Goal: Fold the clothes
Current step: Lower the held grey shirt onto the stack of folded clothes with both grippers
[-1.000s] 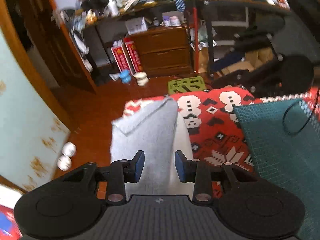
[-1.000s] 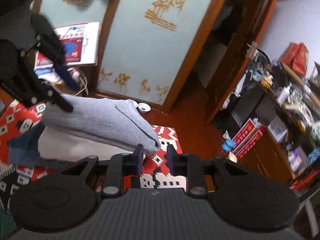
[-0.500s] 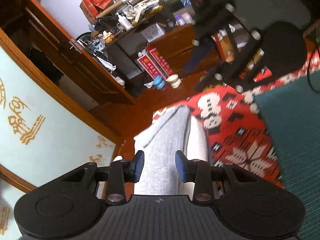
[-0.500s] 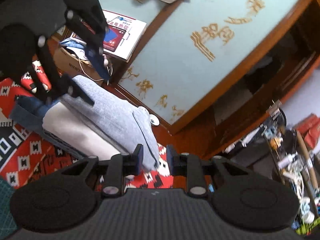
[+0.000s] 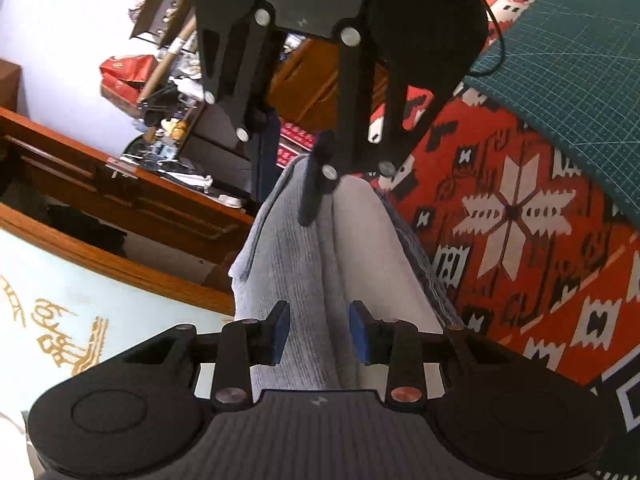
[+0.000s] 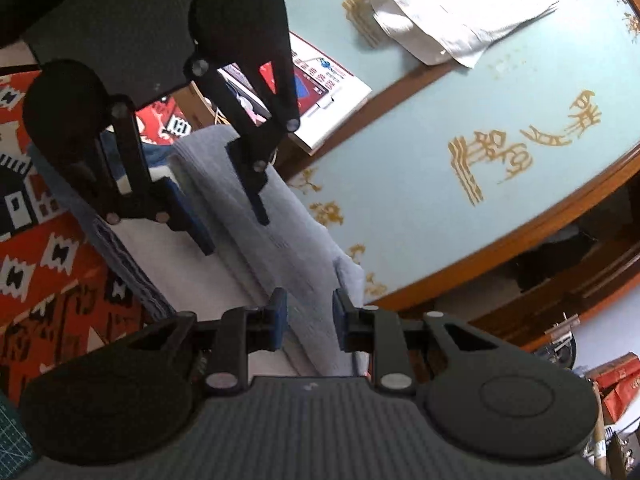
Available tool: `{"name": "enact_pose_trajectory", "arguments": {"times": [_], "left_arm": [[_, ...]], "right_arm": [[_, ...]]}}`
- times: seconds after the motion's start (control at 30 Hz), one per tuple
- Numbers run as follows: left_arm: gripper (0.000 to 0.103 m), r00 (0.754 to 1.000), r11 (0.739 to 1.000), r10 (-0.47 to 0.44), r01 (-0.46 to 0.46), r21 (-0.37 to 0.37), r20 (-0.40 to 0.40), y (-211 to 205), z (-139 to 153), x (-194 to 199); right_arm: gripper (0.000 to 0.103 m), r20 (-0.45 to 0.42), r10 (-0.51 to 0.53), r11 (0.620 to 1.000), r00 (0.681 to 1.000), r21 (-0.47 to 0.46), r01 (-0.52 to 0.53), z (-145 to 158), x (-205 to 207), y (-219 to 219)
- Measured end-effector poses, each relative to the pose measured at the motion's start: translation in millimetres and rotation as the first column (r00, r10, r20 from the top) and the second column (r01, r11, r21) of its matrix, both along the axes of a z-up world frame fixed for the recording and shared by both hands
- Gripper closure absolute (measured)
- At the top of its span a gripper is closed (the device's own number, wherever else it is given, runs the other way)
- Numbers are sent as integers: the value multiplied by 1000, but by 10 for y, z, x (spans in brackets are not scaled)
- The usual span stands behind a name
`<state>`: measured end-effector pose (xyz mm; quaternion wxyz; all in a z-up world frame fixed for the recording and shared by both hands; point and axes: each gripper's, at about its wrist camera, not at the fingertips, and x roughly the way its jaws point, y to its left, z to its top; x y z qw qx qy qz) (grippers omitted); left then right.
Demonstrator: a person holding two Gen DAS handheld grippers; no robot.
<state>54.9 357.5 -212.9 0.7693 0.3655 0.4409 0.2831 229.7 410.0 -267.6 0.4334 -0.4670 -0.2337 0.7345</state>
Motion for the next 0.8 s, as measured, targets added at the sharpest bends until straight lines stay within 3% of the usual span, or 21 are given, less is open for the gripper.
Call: {"name": "enact_pose_trajectory", "arguments": {"times": [0.07,0.27,0.43,0.6,0.8], "left_arm": [[82,1000,999,12,-13,39,9,-21,-29,19],[88,998,996,58,-59,74,14,-1,-36,84],[97,999,993,30,-26,115,-28,-29,-132,90],[99,995,995,67,-72,70,70,28,65,65],[99,995,995,60,-65,71,77,36,113,97]], "right_arm": [[77,-9,12,1000,1000,4,-12,-28,-2,-13],[77,-5,55,998,998,27,-55,-130,-23,-38],[77,32,95,994,995,43,-96,-273,-70,-20],[77,93,161,982,983,84,-169,-410,-159,-36],[78,164,201,965,966,137,-224,-583,-306,-68]]}}
